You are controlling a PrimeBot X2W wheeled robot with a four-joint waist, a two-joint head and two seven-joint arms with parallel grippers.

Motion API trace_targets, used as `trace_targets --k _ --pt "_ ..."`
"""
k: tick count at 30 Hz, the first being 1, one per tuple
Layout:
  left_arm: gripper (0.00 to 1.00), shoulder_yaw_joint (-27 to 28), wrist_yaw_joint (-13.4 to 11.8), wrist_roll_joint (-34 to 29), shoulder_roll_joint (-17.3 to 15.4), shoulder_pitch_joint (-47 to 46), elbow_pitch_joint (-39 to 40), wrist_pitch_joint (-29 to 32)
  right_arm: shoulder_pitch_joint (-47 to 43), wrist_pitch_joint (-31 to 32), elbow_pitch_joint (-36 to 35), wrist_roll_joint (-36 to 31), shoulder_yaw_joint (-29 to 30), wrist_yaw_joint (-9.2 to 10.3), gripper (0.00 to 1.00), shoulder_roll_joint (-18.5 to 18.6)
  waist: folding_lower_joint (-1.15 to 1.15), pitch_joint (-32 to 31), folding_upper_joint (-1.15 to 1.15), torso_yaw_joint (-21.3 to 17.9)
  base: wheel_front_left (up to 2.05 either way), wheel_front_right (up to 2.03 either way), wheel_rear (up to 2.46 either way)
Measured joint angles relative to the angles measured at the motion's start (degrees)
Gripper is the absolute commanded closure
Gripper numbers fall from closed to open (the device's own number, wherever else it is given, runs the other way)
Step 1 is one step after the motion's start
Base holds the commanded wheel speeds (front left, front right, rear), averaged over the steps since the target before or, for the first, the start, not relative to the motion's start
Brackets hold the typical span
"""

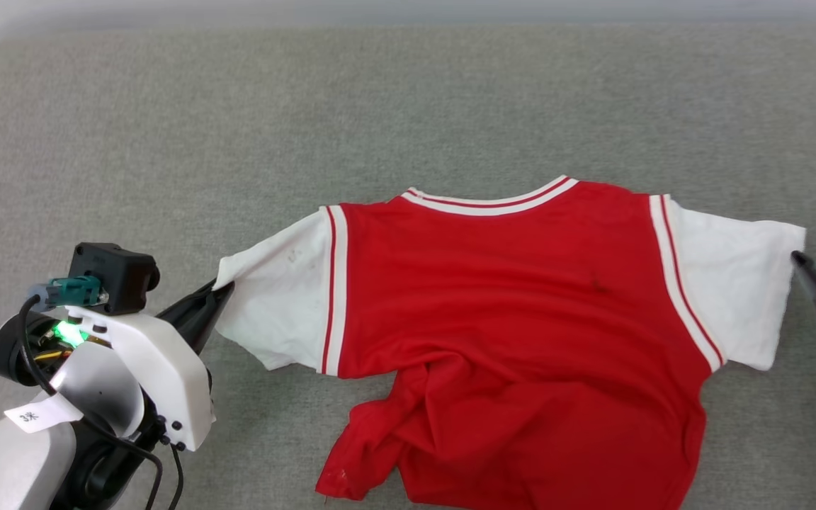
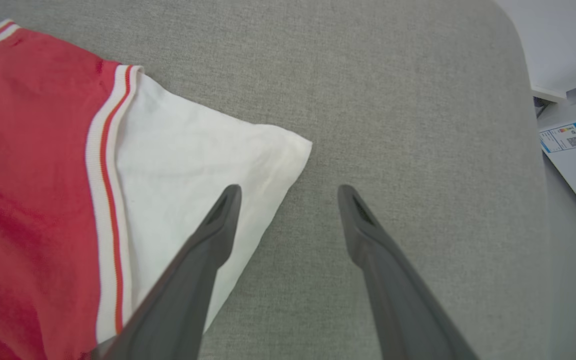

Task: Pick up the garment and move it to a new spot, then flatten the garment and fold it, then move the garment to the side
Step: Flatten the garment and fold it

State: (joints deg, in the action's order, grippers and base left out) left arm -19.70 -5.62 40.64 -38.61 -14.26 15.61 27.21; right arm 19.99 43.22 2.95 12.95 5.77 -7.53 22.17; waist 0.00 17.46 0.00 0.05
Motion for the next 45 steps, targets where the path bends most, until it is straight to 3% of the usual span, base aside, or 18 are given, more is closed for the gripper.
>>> trace_targets --k 4,8,15,23,24,25,36,45 --pt "1.00 -0.63 0.09 -0.77 0.03 -0.31 1.13 -0.18 4.19 7.68 2.20 3.38 -1.29 0.00 0.00 3.31 0.00 1.99 0.00 1.43 0.00 0.00 0.00" --pt "1.00 -1.11 0.57 -1.66 0.54 -1.72 1.31 -0.71 6.91 10.43 5.11 3.57 -2.10 0.01 0.00 5.36 0.00 3.61 0.00 2.88 0.00 0.00 0.00" --pt "1.00 -2.25 1.60 -2.15 1.24 -3.64 0.94 -1.21 8.51 9.93 10.10 3.16 -3.28 0.01 0.00 6.28 0.00 5.93 0.00 4.83 0.00 0.00 0.00" --pt "1.00 -2.91 2.19 -2.42 1.48 -4.56 -0.10 -1.54 9.66 6.91 13.84 7.26 -7.81 0.05 0.00 8.26 0.00 7.06 0.00 6.07 0.00 0.00 0.00" --pt "1.00 -2.99 2.21 -2.42 1.49 -4.58 -0.29 -1.66 9.65 6.27 14.23 7.67 -8.37 0.05 0.63 8.58 0.00 7.11 0.00 6.15 0.00 0.00 0.00" --pt "1.00 -3.07 2.27 -2.42 1.49 -4.59 -0.42 -1.69 9.61 5.49 14.59 7.92 -9.13 0.05 1.00 9.01 0.00 7.13 0.00 6.24 0.00 0.00 0.00" --pt "1.00 -3.14 2.32 -2.44 1.58 -4.61 -2.69 -2.98 10.86 -6.54 20.07 8.59 -11.58 -0.02 1.00 9.64 0.01 4.11 0.00 5.84 0.00 0.00 0.00" --pt "1.00 -0.35 0.45 -3.31 1.00 -3.49 -2.60 -6.88 12.27 -14.45 20.42 8.43 -11.23 -0.01 1.00 9.65 0.01 -2.58 0.00 3.91 0.00 0.00 0.00"
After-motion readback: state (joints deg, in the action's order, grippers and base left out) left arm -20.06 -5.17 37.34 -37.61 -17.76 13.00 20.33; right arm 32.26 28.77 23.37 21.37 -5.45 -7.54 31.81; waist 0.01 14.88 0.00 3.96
